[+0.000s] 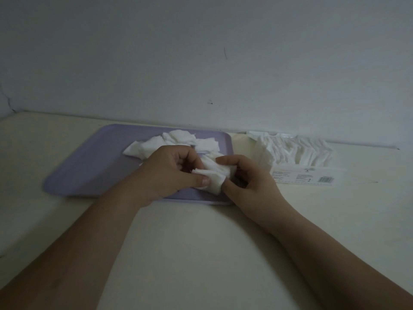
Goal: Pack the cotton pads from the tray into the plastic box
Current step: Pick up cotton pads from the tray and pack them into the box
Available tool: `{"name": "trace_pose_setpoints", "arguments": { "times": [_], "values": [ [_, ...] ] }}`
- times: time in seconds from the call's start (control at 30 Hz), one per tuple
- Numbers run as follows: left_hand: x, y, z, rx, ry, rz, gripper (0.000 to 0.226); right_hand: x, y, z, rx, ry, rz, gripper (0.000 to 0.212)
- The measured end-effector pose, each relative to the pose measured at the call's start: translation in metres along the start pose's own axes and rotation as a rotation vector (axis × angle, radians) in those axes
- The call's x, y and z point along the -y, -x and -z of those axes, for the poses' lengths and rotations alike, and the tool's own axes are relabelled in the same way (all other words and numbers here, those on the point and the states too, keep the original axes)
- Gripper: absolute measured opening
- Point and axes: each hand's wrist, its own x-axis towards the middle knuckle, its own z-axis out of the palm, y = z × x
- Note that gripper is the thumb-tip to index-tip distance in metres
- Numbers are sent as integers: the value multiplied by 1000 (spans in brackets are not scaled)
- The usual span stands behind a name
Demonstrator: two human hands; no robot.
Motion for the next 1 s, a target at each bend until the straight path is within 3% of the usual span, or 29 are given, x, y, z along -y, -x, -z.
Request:
{"name": "trace_pose_setpoints", "arguments": {
  "times": [0.17,0.27,0.37,0.47,0.57,0.63,1.0],
  "values": [
    [8,-3,3,-61,-44,-17,22,5,4,1,101,-42,-30,46],
    [8,-3,3,-27,-46,-29,24,7,6,-4,22,37,14,36],
    [8,-5,4,-39,-122,-22,53,7,5,-3,-12,141,72,30],
    [7,-4,1,64,-190,-33,82,9,5,-2,51,131,138,47],
    [0,-1,-3,146,-120,-78,51,9,1,0,84,124,120,71],
    [-3,-1,-4,122,-202,-118,35,10,-1,1,101,87,43,86],
    [-2,-5,-11,70,-209,-74,31,20,-6,-14,214,-39,-115,111]
  ]
}}
